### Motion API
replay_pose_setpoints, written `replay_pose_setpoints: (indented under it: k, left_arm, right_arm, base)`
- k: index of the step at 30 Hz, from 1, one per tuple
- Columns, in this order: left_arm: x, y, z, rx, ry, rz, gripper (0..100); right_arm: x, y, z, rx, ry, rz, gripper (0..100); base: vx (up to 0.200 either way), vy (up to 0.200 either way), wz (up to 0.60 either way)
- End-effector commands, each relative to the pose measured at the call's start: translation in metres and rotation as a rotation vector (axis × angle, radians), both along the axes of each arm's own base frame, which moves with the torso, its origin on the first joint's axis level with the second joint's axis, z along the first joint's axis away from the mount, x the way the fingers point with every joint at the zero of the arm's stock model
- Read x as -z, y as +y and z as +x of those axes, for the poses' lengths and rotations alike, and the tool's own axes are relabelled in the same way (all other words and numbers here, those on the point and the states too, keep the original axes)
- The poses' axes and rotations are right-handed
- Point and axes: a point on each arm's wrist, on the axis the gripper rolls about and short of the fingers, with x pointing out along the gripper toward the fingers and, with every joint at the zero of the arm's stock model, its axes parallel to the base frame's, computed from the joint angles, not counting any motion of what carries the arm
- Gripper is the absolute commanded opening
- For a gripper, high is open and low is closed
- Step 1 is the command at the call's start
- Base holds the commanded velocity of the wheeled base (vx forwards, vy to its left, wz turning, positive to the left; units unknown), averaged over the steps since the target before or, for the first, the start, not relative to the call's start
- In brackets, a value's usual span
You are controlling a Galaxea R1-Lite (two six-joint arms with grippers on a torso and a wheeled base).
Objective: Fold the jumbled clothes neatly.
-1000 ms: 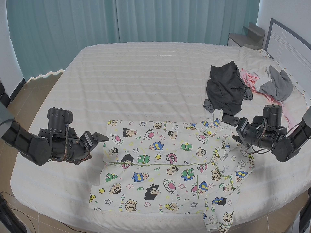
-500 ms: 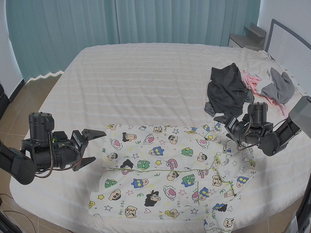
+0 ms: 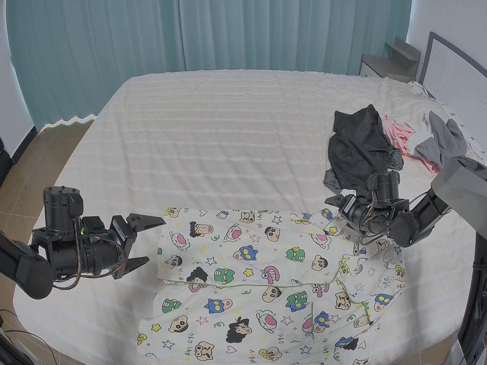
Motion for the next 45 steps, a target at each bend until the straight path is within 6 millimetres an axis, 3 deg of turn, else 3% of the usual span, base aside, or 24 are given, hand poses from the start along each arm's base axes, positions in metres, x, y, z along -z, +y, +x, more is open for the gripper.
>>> replay_pose_setpoints:
  k: [1, 8, 13, 18, 20, 21, 27, 32, 38, 45]
  left_arm:
    - [0.002, 0.000, -0.001, 0.000, 0.008, 0.001, 100]
    - [0.003, 0.000, -0.001, 0.000, 0.015, 0.002, 100]
    - [0.006, 0.000, 0.000, 0.002, 0.026, 0.004, 100]
    - [0.010, 0.000, 0.000, 0.000, 0.042, 0.008, 100]
    - [0.010, 0.000, 0.000, 0.000, 0.042, 0.008, 100]
    - [0.010, 0.000, 0.000, -0.001, 0.042, 0.008, 100]
    - [0.010, 0.000, 0.000, -0.001, 0.044, 0.008, 100]
    - [0.010, 0.000, 0.000, -0.003, 0.044, 0.009, 100]
    - [0.010, 0.000, 0.000, -0.003, 0.044, 0.009, 100]
    - [0.010, 0.000, 0.000, -0.003, 0.044, 0.009, 100]
  right_arm:
    - [0.010, 0.003, 0.001, -0.002, 0.026, -0.010, 100]
    - [0.028, 0.007, -0.001, 0.019, 0.064, -0.041, 100]
    - [0.029, 0.017, 0.005, 0.005, 0.049, -0.016, 100]
    - [0.029, 0.031, 0.032, -0.007, 0.023, -0.011, 100]
    - [0.029, 0.032, 0.033, -0.009, 0.023, -0.011, 100]
    - [0.021, 0.036, 0.048, -0.008, -0.001, 0.000, 100]
    - [-0.010, 0.031, 0.092, 0.033, -0.178, 0.048, 100]
    - [-0.035, 0.027, 0.117, 0.068, -0.316, 0.078, 100]
    - [-0.056, 0.028, 0.127, 0.101, -0.432, 0.096, 100]
    - [-0.056, 0.025, 0.118, 0.096, -0.411, 0.061, 100]
  base:
    - [0.000, 0.000, 0.00]
    - [0.000, 0.000, 0.00]
    - [0.000, 0.000, 0.00]
    - [0.000, 0.000, 0.00]
    - [0.000, 0.000, 0.00]
    - [0.000, 0.000, 0.00]
    - [0.000, 0.000, 0.00]
    - [0.000, 0.000, 0.00]
    - [0.000, 0.000, 0.00]
    - [0.000, 0.000, 0.00]
